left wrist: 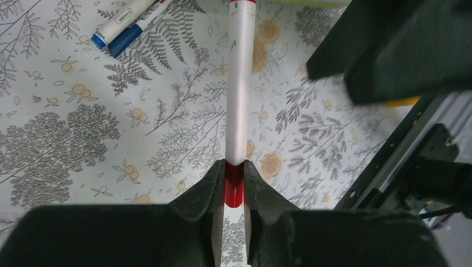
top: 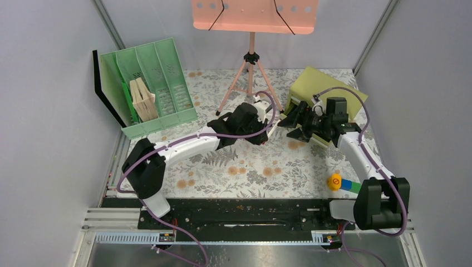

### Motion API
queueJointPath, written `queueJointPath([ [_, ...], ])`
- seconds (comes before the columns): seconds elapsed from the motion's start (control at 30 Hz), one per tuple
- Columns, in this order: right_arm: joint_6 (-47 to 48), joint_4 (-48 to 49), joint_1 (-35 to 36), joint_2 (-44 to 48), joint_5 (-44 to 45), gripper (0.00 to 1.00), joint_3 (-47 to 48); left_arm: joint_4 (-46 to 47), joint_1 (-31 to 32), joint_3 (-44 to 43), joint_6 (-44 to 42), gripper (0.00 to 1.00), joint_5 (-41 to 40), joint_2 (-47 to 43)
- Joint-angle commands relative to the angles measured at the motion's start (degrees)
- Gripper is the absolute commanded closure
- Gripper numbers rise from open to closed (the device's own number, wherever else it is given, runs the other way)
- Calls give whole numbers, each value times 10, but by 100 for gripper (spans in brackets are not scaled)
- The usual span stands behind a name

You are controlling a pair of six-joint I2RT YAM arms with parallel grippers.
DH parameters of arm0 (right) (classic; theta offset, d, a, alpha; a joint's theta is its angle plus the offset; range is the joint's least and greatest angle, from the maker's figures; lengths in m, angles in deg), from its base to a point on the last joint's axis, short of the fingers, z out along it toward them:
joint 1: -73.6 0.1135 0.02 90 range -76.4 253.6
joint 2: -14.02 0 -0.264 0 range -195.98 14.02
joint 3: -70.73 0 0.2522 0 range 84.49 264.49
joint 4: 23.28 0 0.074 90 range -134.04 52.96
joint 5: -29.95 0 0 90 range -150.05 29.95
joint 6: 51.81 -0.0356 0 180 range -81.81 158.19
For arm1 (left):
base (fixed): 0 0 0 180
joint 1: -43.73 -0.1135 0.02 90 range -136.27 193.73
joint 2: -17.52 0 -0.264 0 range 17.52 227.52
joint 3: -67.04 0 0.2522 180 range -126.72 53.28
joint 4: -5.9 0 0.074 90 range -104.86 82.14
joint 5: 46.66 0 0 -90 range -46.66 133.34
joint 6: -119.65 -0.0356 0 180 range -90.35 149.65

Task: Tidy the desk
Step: Pick up the stationery from the center of the board, then place the stationery in the drawer.

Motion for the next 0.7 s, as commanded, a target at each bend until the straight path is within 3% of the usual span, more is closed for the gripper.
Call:
queueJointPath([
  [0.0, -65, 103, 41, 5, -28, 13, -4, 65, -6, -12, 67, 100, 29, -23],
  [0.17, -93, 138, 62, -24, -29, 29, -2, 94, -7, -14, 80, 100, 48, -25],
  [0.33, -73, 108, 63, -36, -20, 39, 22, 122, -7, 1, 87, 100, 57, -36],
  [0.53, -66, 106, 63, -50, -23, 67, 35, 125, -7, 13, 92, 99, 61, -44],
  [0.67, -59, 114, 63, -55, -37, 83, 37, 137, -7, 28, 102, 92, 57, -50],
])
